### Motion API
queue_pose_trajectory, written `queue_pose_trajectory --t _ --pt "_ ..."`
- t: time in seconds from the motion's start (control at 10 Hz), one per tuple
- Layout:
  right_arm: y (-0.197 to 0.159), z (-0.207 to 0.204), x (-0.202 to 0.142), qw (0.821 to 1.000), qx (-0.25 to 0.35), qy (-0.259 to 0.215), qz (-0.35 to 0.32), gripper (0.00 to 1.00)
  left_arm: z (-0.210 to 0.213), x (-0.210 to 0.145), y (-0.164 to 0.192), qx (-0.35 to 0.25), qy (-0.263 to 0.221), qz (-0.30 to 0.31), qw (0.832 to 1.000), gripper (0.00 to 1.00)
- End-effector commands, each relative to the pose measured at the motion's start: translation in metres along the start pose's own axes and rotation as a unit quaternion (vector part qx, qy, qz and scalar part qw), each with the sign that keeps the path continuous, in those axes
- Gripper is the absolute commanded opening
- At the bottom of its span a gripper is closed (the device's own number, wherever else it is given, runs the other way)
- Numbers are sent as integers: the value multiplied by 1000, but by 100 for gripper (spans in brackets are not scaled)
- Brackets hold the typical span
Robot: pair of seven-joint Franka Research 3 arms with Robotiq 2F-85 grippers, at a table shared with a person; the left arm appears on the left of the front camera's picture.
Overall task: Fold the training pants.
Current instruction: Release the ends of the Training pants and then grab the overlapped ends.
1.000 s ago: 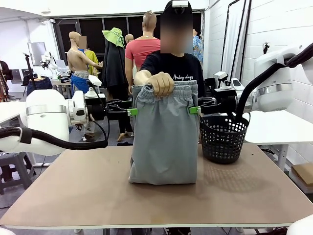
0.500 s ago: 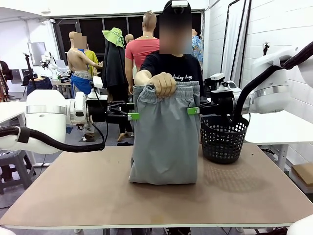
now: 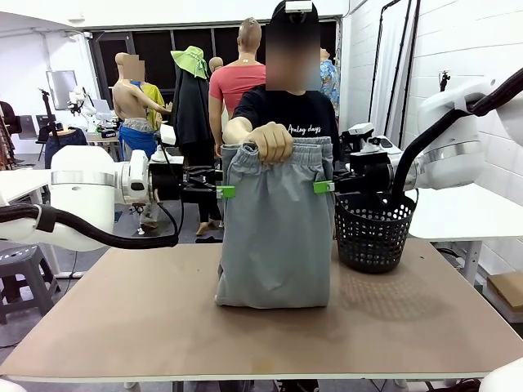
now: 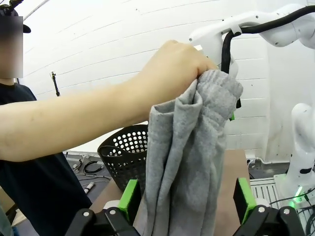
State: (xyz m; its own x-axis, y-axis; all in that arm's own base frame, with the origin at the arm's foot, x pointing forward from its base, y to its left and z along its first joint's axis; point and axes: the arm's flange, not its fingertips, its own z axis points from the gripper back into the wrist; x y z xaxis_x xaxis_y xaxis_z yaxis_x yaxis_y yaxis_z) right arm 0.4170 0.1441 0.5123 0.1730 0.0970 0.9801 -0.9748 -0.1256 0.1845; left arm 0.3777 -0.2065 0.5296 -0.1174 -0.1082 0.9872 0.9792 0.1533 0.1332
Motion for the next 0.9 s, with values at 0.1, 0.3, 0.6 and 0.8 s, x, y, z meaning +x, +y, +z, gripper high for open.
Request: queue_pose_trajectory --t 0.1,0.3,0.6,0.8 --pt "-2 -11 3 999 -14 -7 40 100 -13 8 8 -5 7 12 1000 100" --pt "-5 -18 2 998 -10 -20 52 100 -21 14 7 -17 14 18 1000 100" --pt "-8 -27 8 998 -3 -32 53 100 -32 14 4 -25 20 34 999 100" --pt "-9 -34 11 998 1 -33 48 100 -38 13 4 -26 17 38 999 100"
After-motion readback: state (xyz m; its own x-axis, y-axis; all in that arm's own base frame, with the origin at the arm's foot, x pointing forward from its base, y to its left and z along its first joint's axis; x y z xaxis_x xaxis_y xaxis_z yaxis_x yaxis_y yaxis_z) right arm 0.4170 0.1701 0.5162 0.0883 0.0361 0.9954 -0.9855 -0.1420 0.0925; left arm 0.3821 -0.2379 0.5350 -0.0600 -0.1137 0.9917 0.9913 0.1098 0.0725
